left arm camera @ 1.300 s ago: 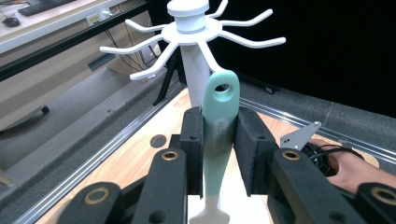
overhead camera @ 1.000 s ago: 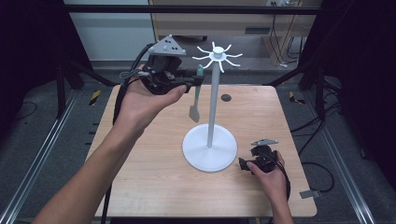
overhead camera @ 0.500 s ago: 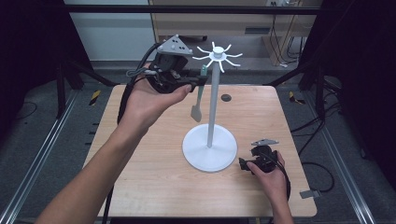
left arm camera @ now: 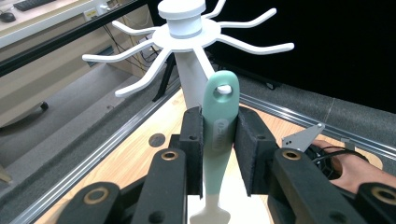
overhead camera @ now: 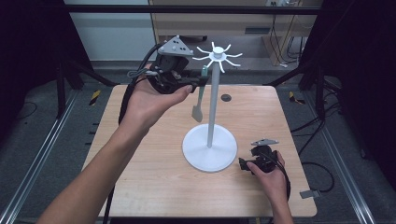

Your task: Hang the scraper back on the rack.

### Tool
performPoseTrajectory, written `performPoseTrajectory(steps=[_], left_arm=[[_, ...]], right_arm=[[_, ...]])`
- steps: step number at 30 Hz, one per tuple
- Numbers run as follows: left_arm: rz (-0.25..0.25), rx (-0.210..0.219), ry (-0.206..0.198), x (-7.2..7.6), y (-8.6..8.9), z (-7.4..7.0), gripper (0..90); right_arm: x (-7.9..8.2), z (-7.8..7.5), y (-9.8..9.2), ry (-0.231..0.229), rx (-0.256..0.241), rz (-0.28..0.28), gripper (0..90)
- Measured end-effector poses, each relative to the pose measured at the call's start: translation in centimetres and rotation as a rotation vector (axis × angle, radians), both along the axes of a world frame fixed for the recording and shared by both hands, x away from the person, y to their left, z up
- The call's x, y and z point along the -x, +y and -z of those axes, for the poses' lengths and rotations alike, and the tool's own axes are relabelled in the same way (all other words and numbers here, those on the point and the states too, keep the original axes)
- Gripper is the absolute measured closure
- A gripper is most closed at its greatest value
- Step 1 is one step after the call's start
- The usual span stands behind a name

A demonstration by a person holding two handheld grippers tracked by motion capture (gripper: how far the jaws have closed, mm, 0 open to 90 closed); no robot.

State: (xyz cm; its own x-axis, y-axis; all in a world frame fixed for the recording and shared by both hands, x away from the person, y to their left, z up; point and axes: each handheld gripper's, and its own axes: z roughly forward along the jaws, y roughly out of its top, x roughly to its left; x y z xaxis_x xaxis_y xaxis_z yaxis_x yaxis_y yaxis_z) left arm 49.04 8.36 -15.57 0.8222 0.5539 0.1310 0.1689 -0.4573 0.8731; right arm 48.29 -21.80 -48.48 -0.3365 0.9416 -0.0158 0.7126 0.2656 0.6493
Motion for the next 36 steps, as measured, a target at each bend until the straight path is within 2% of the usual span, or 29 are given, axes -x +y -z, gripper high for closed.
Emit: performPoseTrajectory(steps=[8,13,15,18,32,36], left_arm=[[-0.006,0.01,-0.015,0.1,0.1,0.0,69.8],[-0.005,0.02,-0.03,0.6,0.4,0.0,61.1],[-0.006,0.021,-0.044,1.0,0.6,0.1,59.9],[-0.02,0.026,-0.068,1.6,1.0,0.3,53.5],[-0.039,0.006,-0.08,2.5,1.6,1.6,37.9],[-0.05,0.0,-0.081,2.8,1.7,2.0,27.7]], right_arm=[[0.0,0.0,0.0,0.001,0.0,0.0,7.1],[0.0,0.0,0.0,0.002,0.003,-0.001,7.1],[0.0,0.0,0.0,0.002,0.003,-0.001,7.1],[0.0,0.0,0.1,0.002,0.003,0.001,7.1],[-0.1,-0.1,0.0,-0.006,0.004,0.001,7.0],[0.0,-0.1,0.0,-0.007,0.0,0.002,7.0]])
